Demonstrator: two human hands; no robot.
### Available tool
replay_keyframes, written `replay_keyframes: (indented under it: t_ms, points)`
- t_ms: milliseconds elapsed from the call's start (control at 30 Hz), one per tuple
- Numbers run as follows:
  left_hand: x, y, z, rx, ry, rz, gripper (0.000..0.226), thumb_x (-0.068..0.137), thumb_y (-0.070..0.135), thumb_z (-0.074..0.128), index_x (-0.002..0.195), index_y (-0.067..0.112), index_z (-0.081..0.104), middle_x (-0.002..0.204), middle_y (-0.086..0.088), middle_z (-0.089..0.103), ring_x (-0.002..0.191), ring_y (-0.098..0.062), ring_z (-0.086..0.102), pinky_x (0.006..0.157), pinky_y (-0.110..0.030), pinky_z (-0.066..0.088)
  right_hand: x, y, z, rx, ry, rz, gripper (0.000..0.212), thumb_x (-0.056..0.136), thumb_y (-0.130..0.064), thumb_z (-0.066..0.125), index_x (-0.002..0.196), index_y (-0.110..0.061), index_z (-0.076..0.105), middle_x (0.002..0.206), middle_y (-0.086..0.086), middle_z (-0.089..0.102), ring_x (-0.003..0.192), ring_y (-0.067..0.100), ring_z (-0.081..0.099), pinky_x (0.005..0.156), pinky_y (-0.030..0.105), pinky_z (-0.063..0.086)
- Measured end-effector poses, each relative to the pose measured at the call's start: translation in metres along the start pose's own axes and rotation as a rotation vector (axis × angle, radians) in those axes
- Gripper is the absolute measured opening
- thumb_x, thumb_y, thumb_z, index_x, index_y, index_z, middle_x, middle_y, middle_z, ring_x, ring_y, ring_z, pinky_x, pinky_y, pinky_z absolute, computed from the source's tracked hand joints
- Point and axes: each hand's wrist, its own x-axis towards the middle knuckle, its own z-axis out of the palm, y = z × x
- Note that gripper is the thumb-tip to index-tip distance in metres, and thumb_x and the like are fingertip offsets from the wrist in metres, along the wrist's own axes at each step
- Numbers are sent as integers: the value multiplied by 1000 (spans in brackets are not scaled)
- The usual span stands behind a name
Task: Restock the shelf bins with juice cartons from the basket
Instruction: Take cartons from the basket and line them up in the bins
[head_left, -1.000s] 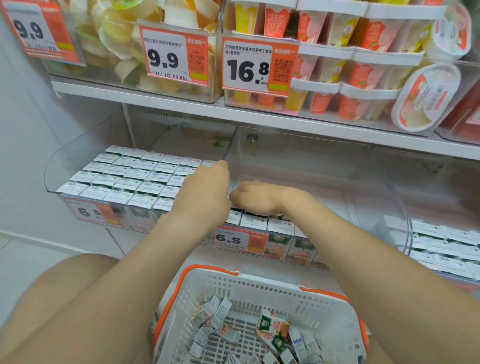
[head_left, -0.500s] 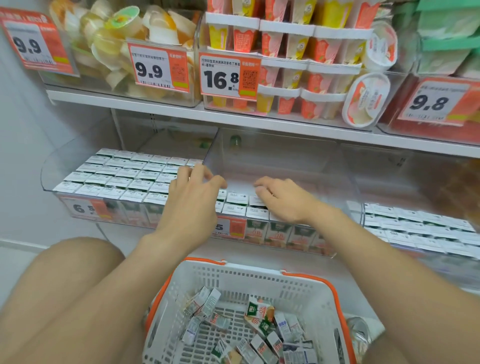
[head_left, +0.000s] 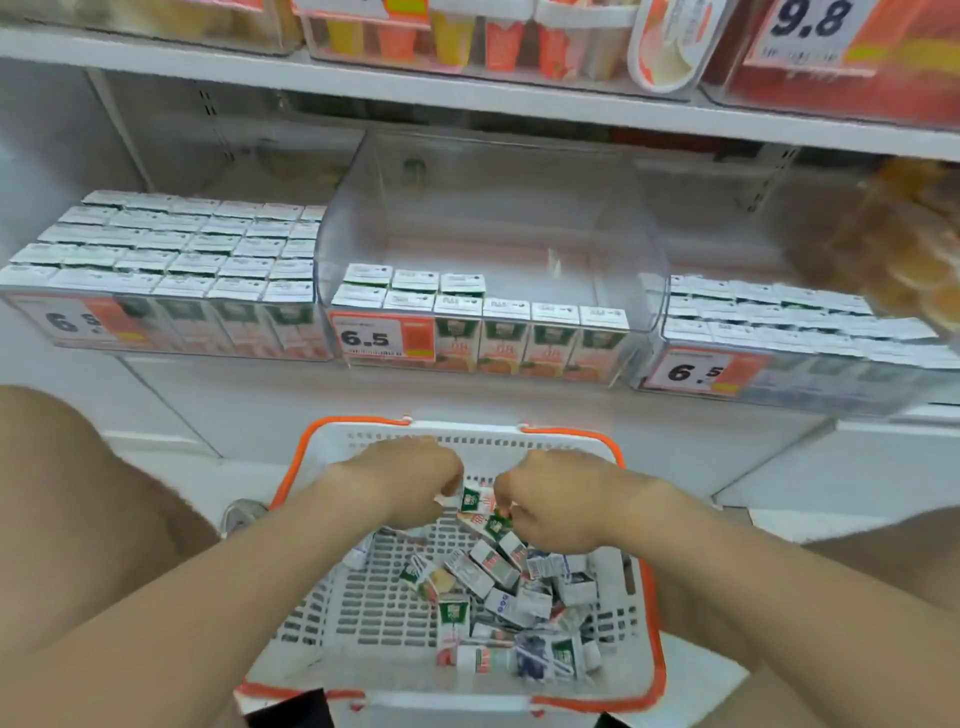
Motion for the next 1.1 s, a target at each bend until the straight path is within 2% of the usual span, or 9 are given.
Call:
replay_keyframes:
  t_ms: [133,333,400,467,567,667,800,967,1100]
  points:
    - [40,4,57,-83,-151,-19,36,101,18,60,137,24,58,135,-4,56,116,-26,61,91,-36,51,14,27,40,16,-128,125,20,97,-5,47,83,-16,55,83,7,53,73,28,57,62,38,49]
    - [82,19,137,-242,-303,-55,37,101,12,58,137,21,58,138,-4,57,122,-25,61,97,-38,54,33,65,96,61,-218,259,29,96,6,47,77,-16,41,81,4,40,66,22,44,55,38,40]
    - [92,23,162,-276,-321,-82,40,100,8,56,138,19,58,141,-6,58,125,-27,59,99,-37,52,39,73,109,86,-225,290,18,98,5,46,96,-13,52,86,3,40,66,20,42,53,33,33]
    - [96,26,184,-301,-343,-119,46,98,-1,53,139,17,56,139,-8,58,120,-28,60,98,-38,54,47,77,124,141,-217,306,36,97,7,46,127,-11,55,101,8,51,75,25,48,57,33,35]
    - [96,28,213,-283,-363,-150,70,89,-15,50,151,17,46,145,-13,47,123,-34,56,101,-44,53,55,80,149,225,-234,314,53,94,11,48,142,-10,48,119,15,56,88,29,51,67,35,42]
    - [97,30,234,-300,-339,-140,74,87,-17,53,154,13,41,154,-15,35,130,-37,52,107,-47,50,58,81,167,254,-261,316,62,92,12,50,148,-15,42,121,13,57,93,29,57,68,38,46]
    - [100,33,244,-372,-276,-147,48,91,-8,59,133,12,49,135,-14,51,112,-33,59,99,-47,54,69,78,181,97,-208,301,58,94,5,58,147,-11,40,138,16,47,121,35,54,89,44,51]
    - [97,38,244,-333,-213,-177,53,84,-14,63,127,11,46,127,-11,52,107,-32,59,87,-39,52,72,74,184,37,-216,337,66,90,7,64,149,-8,38,145,21,38,119,37,57,81,39,41]
    - [98,24,237,-412,-196,-178,42,94,-1,67,133,10,57,132,-10,56,118,-29,59,95,-34,49,71,76,171,69,-196,332,50,95,-27,66,141,-17,48,135,16,44,115,37,54,90,41,45]
